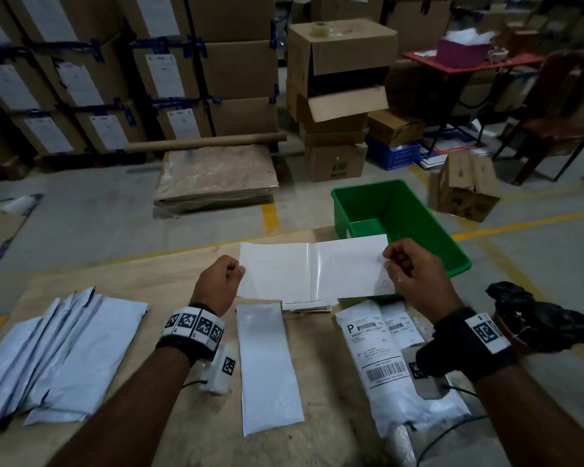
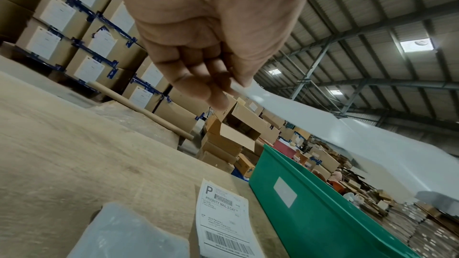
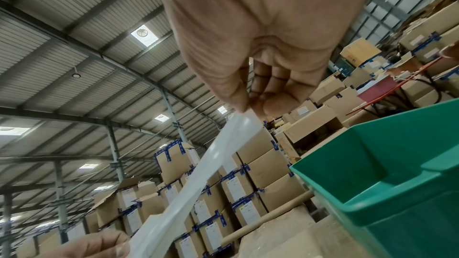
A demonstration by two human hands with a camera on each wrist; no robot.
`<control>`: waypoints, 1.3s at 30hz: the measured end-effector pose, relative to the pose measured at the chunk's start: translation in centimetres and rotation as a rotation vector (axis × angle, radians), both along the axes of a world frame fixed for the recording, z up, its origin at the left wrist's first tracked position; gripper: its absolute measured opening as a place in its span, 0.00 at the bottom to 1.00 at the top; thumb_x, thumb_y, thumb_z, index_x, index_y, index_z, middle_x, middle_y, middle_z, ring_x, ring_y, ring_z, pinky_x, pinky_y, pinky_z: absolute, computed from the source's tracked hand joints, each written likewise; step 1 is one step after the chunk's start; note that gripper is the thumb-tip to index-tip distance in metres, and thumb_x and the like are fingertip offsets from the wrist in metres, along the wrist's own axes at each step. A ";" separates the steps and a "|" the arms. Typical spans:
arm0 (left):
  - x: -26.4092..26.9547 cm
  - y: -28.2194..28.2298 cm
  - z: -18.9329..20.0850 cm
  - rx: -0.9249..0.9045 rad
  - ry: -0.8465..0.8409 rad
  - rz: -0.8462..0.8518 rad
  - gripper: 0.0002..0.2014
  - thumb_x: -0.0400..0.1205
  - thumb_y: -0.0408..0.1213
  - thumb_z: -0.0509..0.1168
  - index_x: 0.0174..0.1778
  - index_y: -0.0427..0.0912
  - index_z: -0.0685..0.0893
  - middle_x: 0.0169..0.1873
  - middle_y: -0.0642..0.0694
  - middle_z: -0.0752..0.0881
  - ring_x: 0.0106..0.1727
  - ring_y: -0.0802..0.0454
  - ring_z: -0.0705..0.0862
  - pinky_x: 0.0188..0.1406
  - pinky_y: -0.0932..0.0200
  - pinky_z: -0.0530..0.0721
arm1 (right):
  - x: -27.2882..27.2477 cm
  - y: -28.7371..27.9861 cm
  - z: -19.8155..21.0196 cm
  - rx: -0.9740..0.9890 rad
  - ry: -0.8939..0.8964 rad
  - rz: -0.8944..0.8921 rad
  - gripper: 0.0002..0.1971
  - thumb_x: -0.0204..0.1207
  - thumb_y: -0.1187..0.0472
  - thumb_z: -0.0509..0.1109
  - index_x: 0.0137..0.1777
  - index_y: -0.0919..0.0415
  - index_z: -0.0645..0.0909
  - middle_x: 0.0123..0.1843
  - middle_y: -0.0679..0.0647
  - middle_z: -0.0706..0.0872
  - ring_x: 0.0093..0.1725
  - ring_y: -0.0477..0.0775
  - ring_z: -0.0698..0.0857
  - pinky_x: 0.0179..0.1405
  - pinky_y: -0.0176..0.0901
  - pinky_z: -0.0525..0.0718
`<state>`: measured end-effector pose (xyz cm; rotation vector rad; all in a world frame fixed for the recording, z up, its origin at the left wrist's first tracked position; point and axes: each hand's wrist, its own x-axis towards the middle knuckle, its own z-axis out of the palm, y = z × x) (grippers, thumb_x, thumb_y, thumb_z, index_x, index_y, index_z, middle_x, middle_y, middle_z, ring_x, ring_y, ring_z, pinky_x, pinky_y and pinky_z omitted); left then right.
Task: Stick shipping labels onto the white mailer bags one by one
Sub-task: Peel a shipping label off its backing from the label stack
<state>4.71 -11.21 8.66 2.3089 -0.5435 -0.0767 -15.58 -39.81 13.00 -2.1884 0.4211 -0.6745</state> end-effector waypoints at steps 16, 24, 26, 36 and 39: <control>1.2 -2.4 1.3 -0.073 -0.043 0.009 0.05 0.84 0.36 0.62 0.47 0.38 0.79 0.39 0.45 0.82 0.43 0.44 0.80 0.42 0.56 0.74 | -0.7 0.2 -0.8 0.049 0.132 0.096 0.14 0.74 0.73 0.69 0.45 0.51 0.79 0.37 0.46 0.84 0.34 0.38 0.81 0.34 0.28 0.78; 1.9 -10.3 4.8 -0.103 -0.101 -0.192 0.05 0.82 0.35 0.65 0.48 0.37 0.82 0.40 0.45 0.84 0.40 0.49 0.80 0.40 0.60 0.73 | -0.2 2.8 -2.4 0.046 0.306 0.274 0.14 0.73 0.70 0.70 0.43 0.46 0.78 0.37 0.43 0.83 0.35 0.39 0.80 0.37 0.33 0.79; 1.6 -13.2 5.1 -0.095 -0.068 -0.252 0.04 0.83 0.34 0.63 0.49 0.38 0.81 0.40 0.44 0.84 0.35 0.49 0.79 0.33 0.63 0.76 | -0.7 2.8 -2.5 0.067 0.296 0.283 0.15 0.73 0.70 0.69 0.42 0.45 0.77 0.36 0.44 0.82 0.35 0.43 0.80 0.37 0.39 0.80; -0.3 -23.4 4.0 0.007 0.061 -0.411 0.06 0.83 0.37 0.63 0.50 0.39 0.81 0.43 0.40 0.86 0.40 0.43 0.84 0.37 0.57 0.84 | -4.2 1.1 -2.5 0.110 0.294 0.256 0.11 0.73 0.68 0.66 0.45 0.50 0.79 0.36 0.40 0.81 0.33 0.43 0.80 0.34 0.34 0.78; -0.7 -24.8 3.3 0.033 0.053 -0.411 0.09 0.84 0.38 0.63 0.52 0.37 0.83 0.45 0.39 0.87 0.45 0.43 0.83 0.39 0.60 0.74 | -4.4 0.6 -2.3 0.082 0.293 0.242 0.12 0.72 0.70 0.67 0.45 0.50 0.79 0.34 0.38 0.80 0.32 0.41 0.79 0.32 0.28 0.73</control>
